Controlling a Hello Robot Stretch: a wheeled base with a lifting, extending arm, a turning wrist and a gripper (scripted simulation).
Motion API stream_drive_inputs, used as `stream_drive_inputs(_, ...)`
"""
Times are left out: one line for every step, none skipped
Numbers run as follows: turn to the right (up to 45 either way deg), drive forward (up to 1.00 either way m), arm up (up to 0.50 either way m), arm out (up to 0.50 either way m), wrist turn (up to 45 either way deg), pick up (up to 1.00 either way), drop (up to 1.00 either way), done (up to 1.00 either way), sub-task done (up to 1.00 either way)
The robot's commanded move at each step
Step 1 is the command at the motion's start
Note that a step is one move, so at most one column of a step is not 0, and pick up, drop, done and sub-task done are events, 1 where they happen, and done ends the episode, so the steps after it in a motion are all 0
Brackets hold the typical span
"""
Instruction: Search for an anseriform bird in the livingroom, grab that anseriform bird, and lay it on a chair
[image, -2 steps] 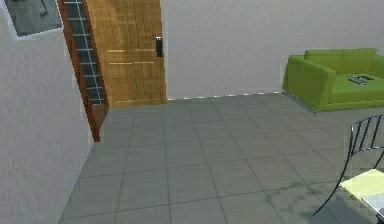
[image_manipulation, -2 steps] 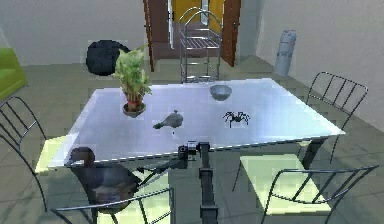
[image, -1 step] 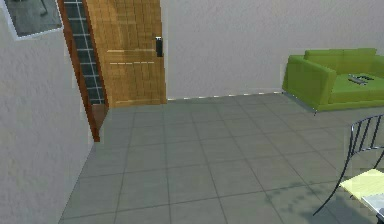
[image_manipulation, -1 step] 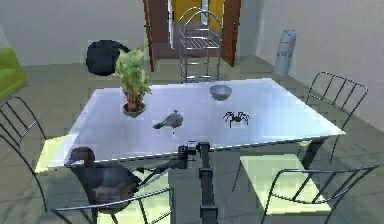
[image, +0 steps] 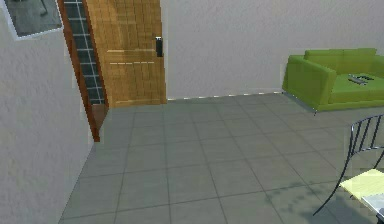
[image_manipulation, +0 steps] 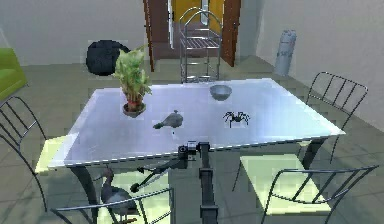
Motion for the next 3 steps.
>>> stream_drive_inputs(0.0,0.00,0.10,0.00,0.0,0.00,0.00,0.00,0.00)
stream_drive_inputs(0.0,0.00,0.00,-0.08,0.0,0.00,0.00,0.00,0.00)
stream_drive_inputs(0.0,0.00,0.00,0.00,0.0,0.00,0.00,1.00,0.00)
